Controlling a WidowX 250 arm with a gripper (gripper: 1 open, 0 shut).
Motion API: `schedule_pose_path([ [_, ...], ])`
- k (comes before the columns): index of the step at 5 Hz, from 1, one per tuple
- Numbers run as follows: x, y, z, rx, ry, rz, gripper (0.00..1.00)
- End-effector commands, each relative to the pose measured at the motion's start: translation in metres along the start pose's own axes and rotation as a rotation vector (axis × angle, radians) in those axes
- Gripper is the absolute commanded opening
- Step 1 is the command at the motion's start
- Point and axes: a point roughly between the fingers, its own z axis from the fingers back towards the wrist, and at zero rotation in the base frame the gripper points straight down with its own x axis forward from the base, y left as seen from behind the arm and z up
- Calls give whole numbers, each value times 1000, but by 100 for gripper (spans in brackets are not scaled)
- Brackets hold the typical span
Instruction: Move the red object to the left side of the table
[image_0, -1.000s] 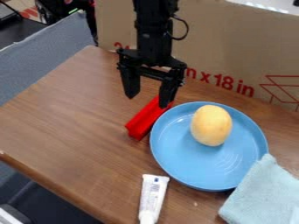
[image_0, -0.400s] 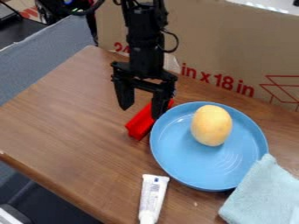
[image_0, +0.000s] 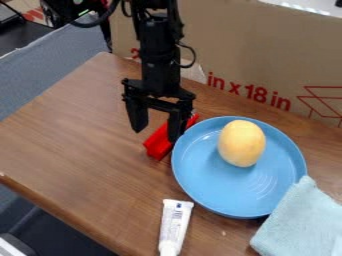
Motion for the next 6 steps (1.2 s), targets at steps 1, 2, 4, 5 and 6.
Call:
schedule_pose_path([
  [1, 11, 0, -2, 7, -2, 34, 100],
  [2, 11, -2, -3, 20, 1, 43, 100],
  [4, 32, -10, -11, 23, 38, 73, 0],
  [5, 38, -13, -4, 20, 33, 82, 0],
  [6, 42, -16, 6, 1, 30, 84, 0],
])
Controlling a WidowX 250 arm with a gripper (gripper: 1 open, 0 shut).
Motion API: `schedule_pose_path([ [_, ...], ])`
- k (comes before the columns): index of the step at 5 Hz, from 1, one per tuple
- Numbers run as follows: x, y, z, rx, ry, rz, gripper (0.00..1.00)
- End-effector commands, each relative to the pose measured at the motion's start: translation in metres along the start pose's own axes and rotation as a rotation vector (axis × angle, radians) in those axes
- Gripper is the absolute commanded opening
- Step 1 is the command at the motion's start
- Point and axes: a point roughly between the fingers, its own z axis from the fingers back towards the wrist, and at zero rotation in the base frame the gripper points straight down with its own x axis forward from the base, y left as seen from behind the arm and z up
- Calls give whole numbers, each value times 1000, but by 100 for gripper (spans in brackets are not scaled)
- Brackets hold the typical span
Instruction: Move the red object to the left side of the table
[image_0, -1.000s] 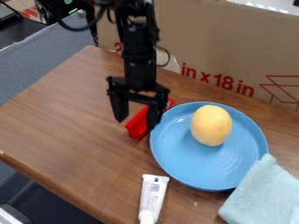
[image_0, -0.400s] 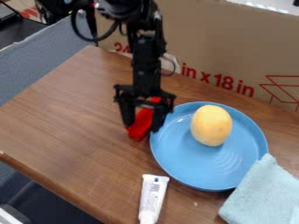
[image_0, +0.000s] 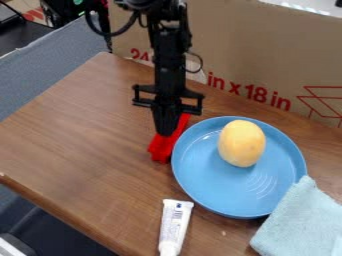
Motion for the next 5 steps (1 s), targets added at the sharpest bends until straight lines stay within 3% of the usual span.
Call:
schedule_pose_path([
  [1, 3, 3, 54, 0, -111, -5, 0],
  [2, 3, 6, 68, -10, -139, -9, 0],
  [3, 6, 0, 70, -15, -135, -11, 0],
  [5, 7, -2, 86, -13, -162, -2, 0],
])
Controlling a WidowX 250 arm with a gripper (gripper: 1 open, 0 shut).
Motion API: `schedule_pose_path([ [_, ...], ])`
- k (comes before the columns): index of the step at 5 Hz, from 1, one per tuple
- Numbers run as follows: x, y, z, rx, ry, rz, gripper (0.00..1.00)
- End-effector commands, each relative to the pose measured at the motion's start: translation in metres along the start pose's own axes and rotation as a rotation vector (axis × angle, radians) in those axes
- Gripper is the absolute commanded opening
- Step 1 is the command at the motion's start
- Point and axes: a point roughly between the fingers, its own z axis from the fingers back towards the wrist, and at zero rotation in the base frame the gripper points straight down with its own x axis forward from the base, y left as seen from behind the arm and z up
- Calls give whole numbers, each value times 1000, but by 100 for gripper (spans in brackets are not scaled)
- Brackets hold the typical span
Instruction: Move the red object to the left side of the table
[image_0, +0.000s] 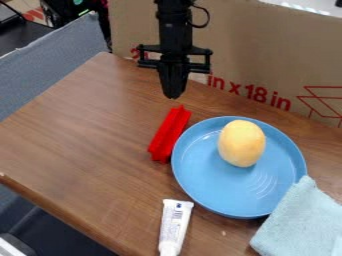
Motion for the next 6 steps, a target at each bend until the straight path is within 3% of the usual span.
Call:
schedule_pose_path([
  [1, 9, -3, 31, 10, -114, -22, 0],
  [2, 13, -6, 31, 11, -122, -30, 100],
  [3, 15, -15, 26, 24, -127, -30, 100],
  [4, 8, -7, 22, 31, -120, -9, 100],
  [6, -21, -1, -8, 39, -128, -8, 100],
])
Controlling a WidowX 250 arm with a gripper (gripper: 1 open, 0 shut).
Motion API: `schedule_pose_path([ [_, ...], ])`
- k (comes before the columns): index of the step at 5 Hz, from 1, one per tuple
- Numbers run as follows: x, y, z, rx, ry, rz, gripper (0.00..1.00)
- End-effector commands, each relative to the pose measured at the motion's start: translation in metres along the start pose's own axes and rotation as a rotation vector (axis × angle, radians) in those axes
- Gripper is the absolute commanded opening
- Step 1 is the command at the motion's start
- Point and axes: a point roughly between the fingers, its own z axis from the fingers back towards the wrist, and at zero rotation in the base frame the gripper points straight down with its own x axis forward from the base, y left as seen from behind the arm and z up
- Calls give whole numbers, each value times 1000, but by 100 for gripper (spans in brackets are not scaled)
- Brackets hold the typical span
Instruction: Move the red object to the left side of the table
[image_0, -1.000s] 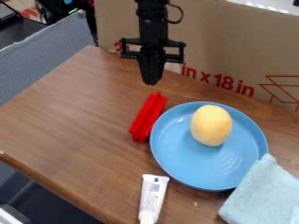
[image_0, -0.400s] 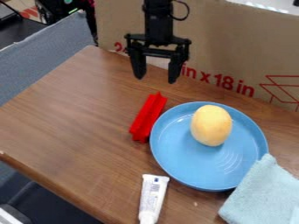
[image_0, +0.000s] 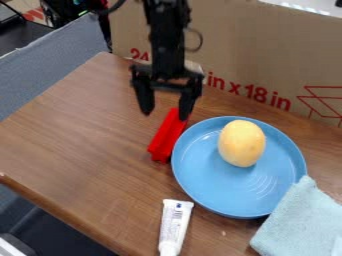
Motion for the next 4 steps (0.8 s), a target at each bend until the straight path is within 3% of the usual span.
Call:
schedule_pose_path([
  [1, 2, -10, 5, -12, -98, 6, 100],
  [2, 19, -2, -18, -16, -100, 18, 100],
  [3, 22, -4, -38, -24, -85, 19, 100],
  [4, 29, 3, -39, -32, -81, 21, 100],
])
